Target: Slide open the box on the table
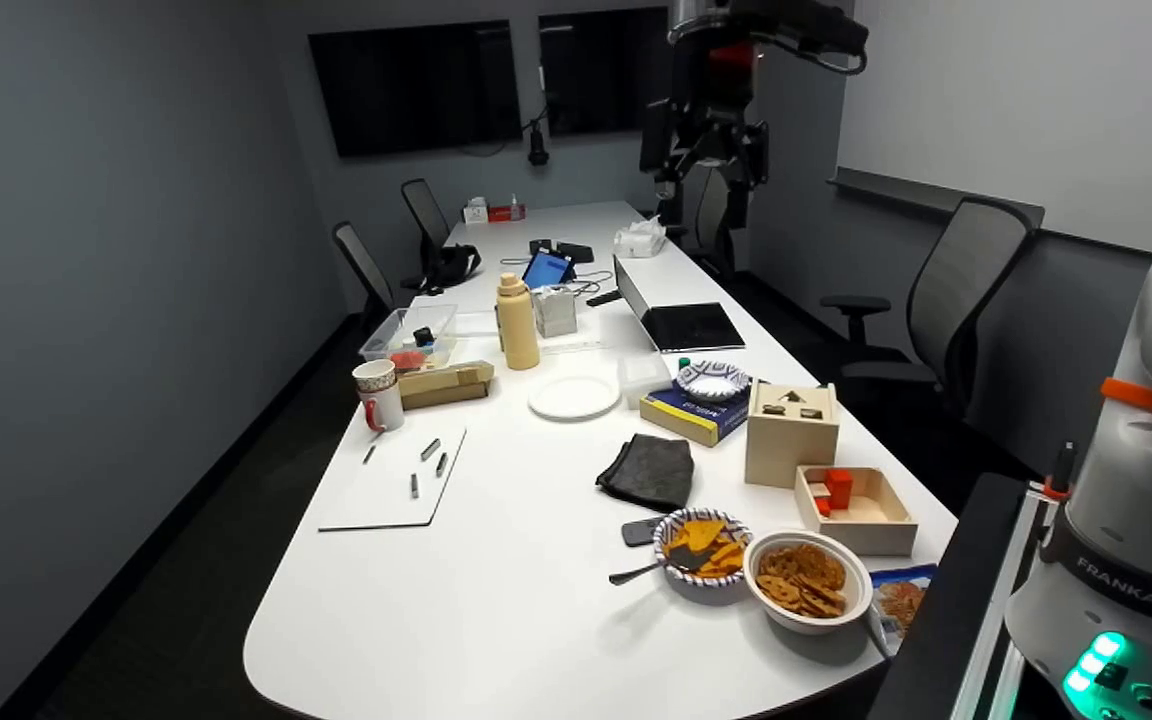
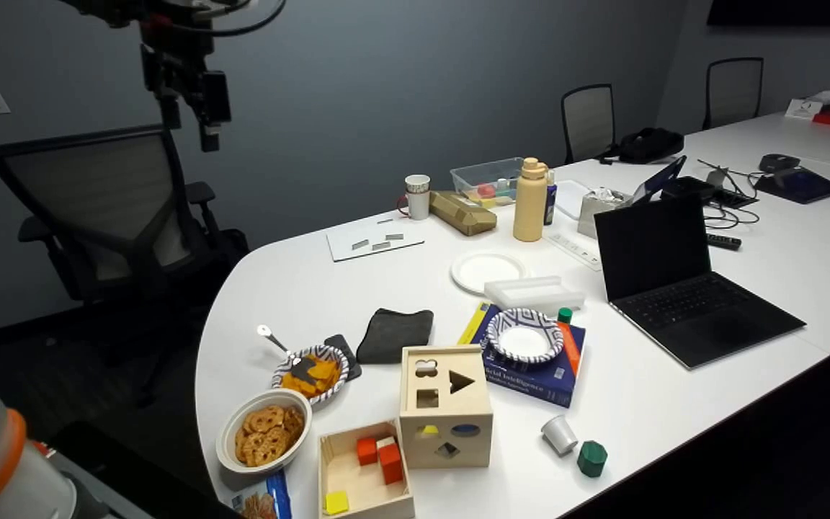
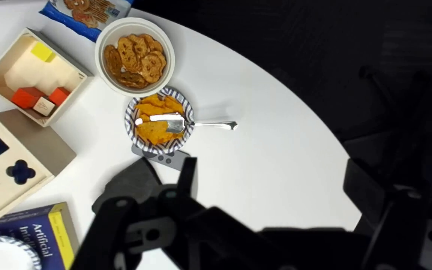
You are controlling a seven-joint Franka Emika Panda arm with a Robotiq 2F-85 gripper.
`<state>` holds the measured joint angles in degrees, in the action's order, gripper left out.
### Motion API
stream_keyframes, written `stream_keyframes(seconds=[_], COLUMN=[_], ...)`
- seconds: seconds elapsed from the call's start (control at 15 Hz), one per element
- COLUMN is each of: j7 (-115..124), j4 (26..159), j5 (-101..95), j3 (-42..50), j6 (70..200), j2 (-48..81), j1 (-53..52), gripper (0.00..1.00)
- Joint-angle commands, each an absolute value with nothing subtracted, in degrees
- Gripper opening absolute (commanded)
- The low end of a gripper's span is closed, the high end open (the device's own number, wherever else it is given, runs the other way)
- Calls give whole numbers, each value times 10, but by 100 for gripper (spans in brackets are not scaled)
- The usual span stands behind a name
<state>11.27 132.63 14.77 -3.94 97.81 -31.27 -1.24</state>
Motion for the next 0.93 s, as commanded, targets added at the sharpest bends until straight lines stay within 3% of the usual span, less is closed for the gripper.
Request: stream_keyframes(seconds=[0.0,0.87], j7=[172,397], j4=[1338,1436], j5=[150,127], j3=[-29,4], j6=[1023,1213], j2=[-289,-229], j1=[26,140], gripper=[100,100])
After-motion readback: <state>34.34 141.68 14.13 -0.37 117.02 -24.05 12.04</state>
